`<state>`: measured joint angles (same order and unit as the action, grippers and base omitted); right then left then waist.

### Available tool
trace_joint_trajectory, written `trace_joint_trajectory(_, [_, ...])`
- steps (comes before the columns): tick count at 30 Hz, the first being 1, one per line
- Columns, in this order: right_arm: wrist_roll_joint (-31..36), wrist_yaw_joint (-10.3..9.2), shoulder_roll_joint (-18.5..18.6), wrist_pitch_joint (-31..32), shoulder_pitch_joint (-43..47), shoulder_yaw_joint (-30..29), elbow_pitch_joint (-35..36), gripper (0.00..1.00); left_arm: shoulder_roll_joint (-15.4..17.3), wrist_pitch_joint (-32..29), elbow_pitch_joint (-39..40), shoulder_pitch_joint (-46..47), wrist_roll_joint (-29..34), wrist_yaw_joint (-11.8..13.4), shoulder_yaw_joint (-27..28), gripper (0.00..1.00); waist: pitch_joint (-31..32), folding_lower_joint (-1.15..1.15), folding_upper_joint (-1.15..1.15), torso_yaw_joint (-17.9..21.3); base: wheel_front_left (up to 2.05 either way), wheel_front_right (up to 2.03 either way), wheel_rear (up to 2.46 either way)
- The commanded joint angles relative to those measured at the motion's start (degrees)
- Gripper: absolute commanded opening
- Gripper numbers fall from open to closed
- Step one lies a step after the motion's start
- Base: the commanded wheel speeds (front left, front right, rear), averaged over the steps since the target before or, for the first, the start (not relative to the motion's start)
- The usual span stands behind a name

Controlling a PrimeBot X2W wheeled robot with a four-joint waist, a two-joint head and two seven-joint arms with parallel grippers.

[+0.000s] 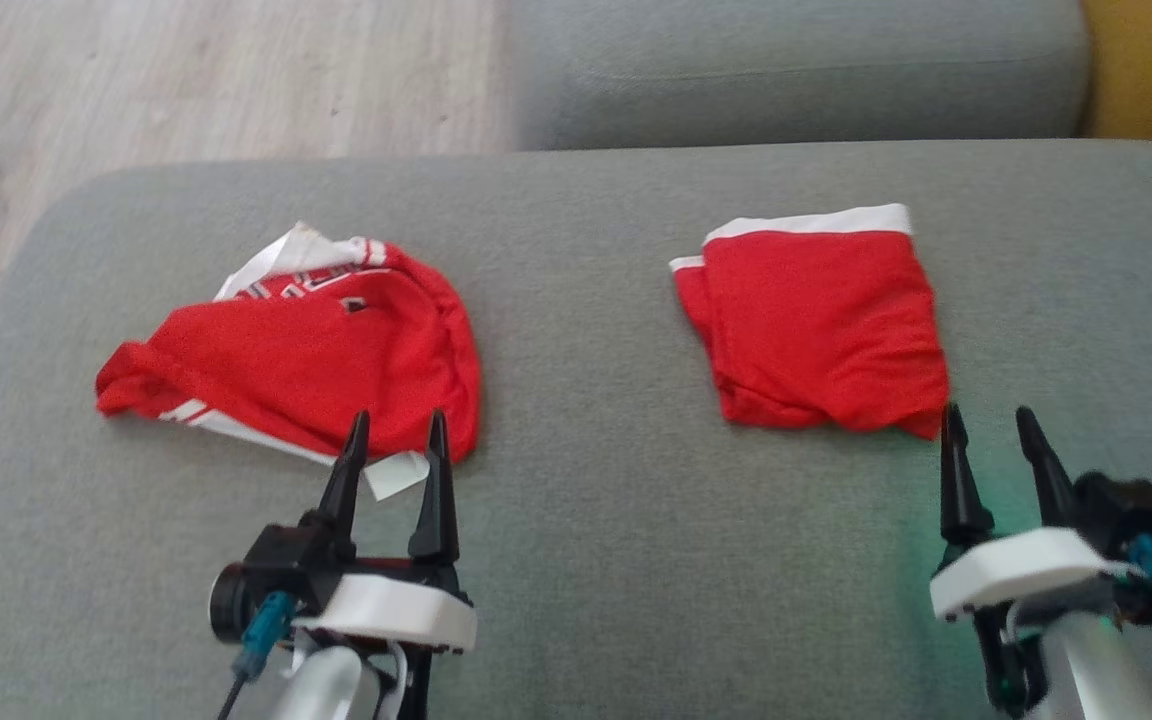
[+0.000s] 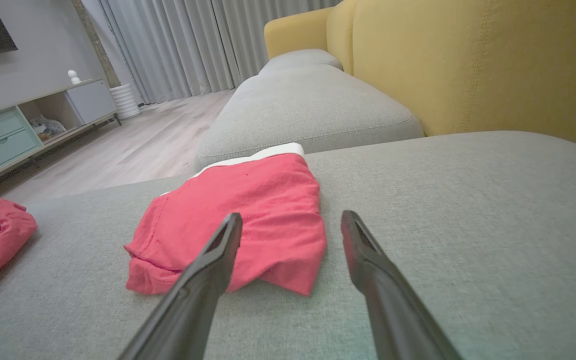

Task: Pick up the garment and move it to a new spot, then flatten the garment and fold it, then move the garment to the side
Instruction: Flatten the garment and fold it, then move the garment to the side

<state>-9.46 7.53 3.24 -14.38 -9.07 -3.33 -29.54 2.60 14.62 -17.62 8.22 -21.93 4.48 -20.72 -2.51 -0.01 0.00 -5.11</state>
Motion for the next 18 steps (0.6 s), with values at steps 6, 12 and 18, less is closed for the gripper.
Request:
trace_joint_trajectory(6, [-0.01,-0.04,-0.32,-0.61,1.08,2.11,4.05,1.00,0.28,0.38,0.99,0.43,0.88,-0.59,2.64,1.00,1.22,0.01,0.00,2.03,0.00,0.00,0.00])
trace_joint_trajectory(12, [-1.00,-0.04,-0.34,-0.56,0.26,2.34,4.96,1.00,0.28,0.38,0.56,0.70,1.21,-1.01,2.98,1.00,1.60,0.01,0.00,2.59,0.00,0.00,0.00])
trace_joint_trajectory(18, [-0.17,-0.04,-0.35,-0.41,-0.84,1.51,5.65,1.00,0.28,0.38,1.34,1.79,1.16,-0.85,1.91,1.00,-0.07,0.01,0.00,1.78,0.00,0.00,0.00])
